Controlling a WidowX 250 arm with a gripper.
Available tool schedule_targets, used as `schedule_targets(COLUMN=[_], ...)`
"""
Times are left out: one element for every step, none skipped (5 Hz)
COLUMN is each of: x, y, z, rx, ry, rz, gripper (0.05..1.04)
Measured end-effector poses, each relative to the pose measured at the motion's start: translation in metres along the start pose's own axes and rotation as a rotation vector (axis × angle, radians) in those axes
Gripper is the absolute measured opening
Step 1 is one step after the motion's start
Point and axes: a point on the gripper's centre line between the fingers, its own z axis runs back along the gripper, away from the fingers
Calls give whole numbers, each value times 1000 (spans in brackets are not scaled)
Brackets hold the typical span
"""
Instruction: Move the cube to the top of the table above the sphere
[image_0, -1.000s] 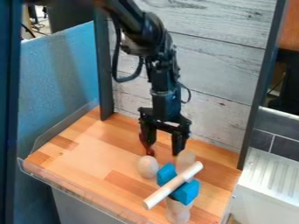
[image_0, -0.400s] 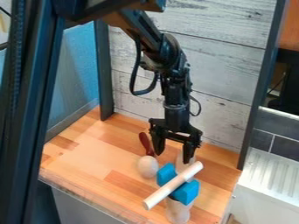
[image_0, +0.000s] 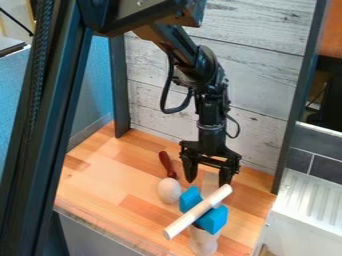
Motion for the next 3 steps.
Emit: schedule_targets(x=[5, 4, 4], y=[-6, -8, -9], z=[-1, -16, -28], rx=[-1, 24, 53], ry=[-5, 18, 32], rz=[11, 10, 23], gripper=[1000, 967, 669])
